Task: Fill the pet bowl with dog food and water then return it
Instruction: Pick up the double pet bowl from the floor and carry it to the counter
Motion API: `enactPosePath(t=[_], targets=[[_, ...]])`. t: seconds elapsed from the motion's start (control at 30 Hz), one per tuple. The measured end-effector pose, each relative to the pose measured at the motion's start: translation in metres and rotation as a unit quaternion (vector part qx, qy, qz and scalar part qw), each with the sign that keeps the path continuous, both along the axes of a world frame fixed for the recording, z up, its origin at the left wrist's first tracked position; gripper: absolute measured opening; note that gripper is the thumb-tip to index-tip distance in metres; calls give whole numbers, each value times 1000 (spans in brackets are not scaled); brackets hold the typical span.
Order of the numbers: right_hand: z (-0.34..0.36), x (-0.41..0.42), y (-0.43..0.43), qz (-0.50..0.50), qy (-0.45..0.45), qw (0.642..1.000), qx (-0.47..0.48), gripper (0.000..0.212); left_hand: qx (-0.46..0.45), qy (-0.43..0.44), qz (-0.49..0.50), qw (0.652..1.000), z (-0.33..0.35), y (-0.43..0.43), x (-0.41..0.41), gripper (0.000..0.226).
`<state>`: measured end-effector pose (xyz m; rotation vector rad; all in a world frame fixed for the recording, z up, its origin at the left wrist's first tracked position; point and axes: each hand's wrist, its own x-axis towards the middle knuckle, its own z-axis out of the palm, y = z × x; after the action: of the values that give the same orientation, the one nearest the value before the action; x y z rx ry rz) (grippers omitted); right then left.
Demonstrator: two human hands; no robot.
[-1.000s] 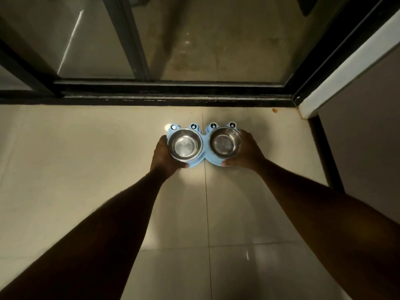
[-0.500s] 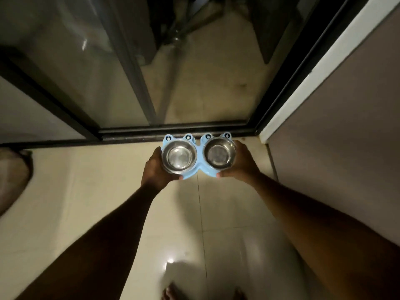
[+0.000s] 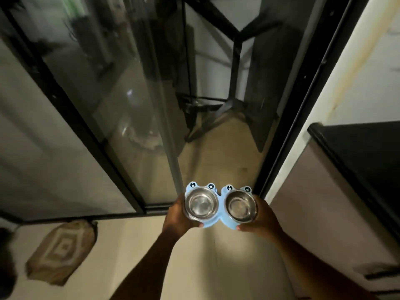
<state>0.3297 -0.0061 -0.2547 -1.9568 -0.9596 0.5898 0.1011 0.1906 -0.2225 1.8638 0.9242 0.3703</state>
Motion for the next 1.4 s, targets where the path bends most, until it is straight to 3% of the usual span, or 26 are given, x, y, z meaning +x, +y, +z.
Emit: enactPosePath(t=[0.3, 0.43, 0.57, 0.63, 0.77, 1.0, 1.27, 1.4], targets=[[121, -23, -28, 4, -14, 1000, 7, 106, 19, -17, -2, 1000, 92, -21, -22, 86], [156, -23, -40, 6, -40, 999, 0, 101, 26, -31, -23, 999, 119, -21, -18, 85], [186, -16, -48, -8, -67, 998, 14, 96, 41, -44, -47, 997, 136, -13, -3, 98], [202, -15, -52, -25, -84, 996, 26, 89, 42, -44, -64, 996, 148, -11, 11, 92], [226, -4, -68, -65, -115, 990, 41, 81, 72, -60, -115, 989, 172, -12, 47, 77], [244, 62, -111, -172, -160, 972, -15, 100, 62, -96, -192, 975, 200, -28, 147, 91], [252, 123, -180, -292, -192, 935, -57, 105, 52, -125, -288, 948, 215, -80, 266, 96], [263, 129, -211, -359, -184, 912, -72, 98, 52, -126, -339, 931, 212, -111, 309, 93]])
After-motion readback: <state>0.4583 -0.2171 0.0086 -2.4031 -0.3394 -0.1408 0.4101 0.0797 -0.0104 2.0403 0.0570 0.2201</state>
